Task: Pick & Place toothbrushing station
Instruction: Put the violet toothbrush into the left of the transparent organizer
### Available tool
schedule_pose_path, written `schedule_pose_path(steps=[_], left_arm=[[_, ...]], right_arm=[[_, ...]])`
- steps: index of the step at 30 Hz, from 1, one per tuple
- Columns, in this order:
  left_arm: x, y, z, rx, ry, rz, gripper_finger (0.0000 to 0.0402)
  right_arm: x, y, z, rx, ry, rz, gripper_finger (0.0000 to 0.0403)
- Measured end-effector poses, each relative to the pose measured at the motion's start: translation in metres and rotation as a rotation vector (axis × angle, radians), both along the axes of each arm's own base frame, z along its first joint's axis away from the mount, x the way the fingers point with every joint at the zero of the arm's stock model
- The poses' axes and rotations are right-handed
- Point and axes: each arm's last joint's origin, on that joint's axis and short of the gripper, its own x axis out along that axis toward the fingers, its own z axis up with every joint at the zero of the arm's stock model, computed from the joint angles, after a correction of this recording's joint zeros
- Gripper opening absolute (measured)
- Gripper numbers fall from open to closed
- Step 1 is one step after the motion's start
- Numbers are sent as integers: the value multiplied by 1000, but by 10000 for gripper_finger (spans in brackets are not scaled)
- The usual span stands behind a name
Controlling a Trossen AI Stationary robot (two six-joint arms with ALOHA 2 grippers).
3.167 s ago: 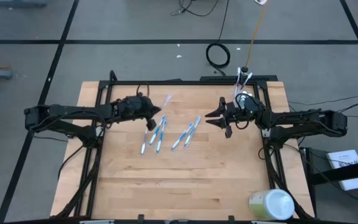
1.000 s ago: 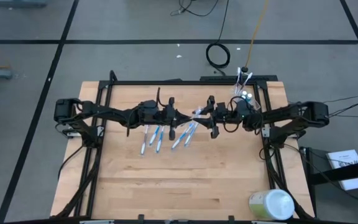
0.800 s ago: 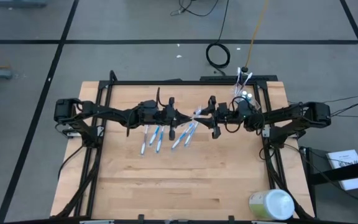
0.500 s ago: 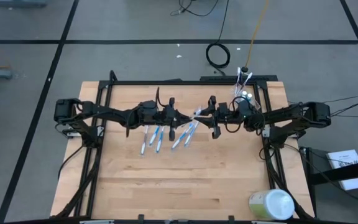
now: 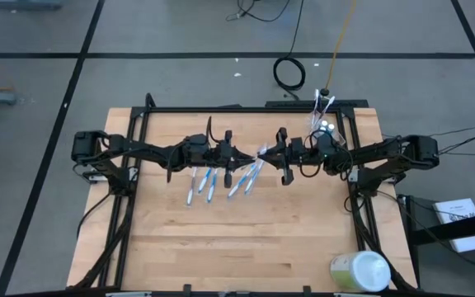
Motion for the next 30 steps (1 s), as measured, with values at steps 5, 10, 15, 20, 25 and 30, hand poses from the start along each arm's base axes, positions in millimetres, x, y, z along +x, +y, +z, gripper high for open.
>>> schedule_pose_path(steps=[5,10,15,20,25,30], left_arm=[[0,0,0,0,0,0,17],[0,1,0,-33,3,19,51],[-1,0,1,-48,8,63,113],[-10,-3,17,-51,-13,63,183],[-26,-5,36,-34,3,61,224],[-29,-4,34,28,61,57,240]], right_arm=[[0,0,0,-2,0,0,10],[0,0,0,-5,5,-1,10],[0,0,-2,3,18,-2,8],[0,-4,-5,20,63,-17,8],[-9,-10,-1,46,144,-152,8],[-30,-14,19,-7,154,-454,8]])
